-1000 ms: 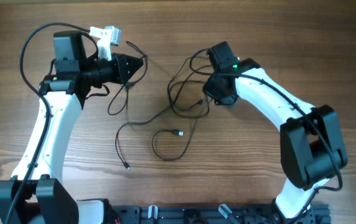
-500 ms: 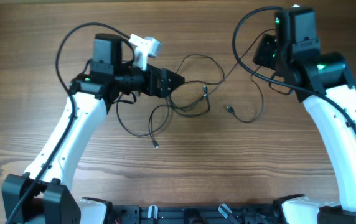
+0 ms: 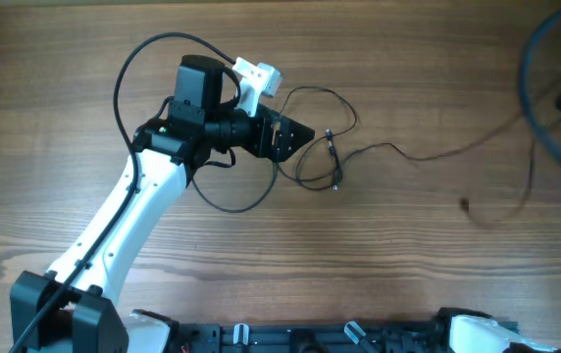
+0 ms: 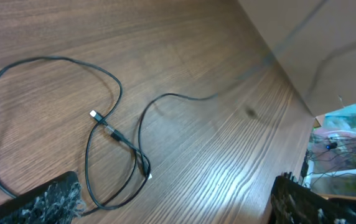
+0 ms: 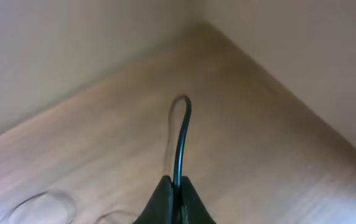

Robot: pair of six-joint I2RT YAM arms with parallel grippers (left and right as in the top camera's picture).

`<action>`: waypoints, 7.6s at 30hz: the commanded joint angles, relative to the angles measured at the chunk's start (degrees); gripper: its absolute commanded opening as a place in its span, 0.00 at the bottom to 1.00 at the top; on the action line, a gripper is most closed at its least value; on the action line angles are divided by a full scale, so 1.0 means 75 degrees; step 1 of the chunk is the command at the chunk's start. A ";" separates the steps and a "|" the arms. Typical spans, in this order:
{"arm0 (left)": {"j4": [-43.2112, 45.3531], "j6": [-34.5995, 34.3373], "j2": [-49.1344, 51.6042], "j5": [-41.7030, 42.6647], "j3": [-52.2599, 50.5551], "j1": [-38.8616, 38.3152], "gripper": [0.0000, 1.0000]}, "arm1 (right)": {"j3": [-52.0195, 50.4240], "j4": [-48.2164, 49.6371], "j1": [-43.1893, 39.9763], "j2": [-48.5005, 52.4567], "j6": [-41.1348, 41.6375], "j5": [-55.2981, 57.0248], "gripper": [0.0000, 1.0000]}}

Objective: Untangle cables
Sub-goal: 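Pull the held cable to the right table edge and lay it down, then move the right gripper back to the cables in the center, then grasp another black cable with the right gripper, then drag the grasped cable to the right side of the table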

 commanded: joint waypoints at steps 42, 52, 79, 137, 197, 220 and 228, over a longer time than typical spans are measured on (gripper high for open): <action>-0.0393 -0.0367 0.0047 -0.0157 0.0079 -0.0026 1.00 | 0.0207 0.0903 -0.7749 0.5135 0.1670 -0.4450 0.05; -0.0201 -0.0312 0.0050 -0.0189 0.0079 -0.0026 1.00 | 0.0230 0.2428 -0.6330 0.3727 0.0140 -0.3649 0.05; -0.0137 -0.0399 0.0050 -0.0154 0.0079 -0.0026 1.00 | 0.2838 0.0417 -0.7271 0.5989 0.1868 -0.1705 0.05; -0.0752 -0.1784 -0.0944 -0.7105 0.0082 0.1326 1.00 | 0.0860 0.0781 0.3241 0.4252 -0.1291 -0.2186 0.78; -0.1778 -0.1311 -0.0927 -0.5085 0.0079 0.1352 1.00 | -0.1390 0.3063 0.3748 0.7813 0.1466 -0.2046 0.04; -0.2095 -0.1373 -0.0927 -0.4170 0.0079 0.1352 1.00 | -0.0507 0.1020 0.0848 0.0551 -0.0600 -0.1644 0.04; -0.2186 -0.1376 -0.0927 -0.4115 0.0079 0.1352 1.00 | -0.0495 0.3573 -0.0079 0.2553 -0.0682 -0.1699 0.04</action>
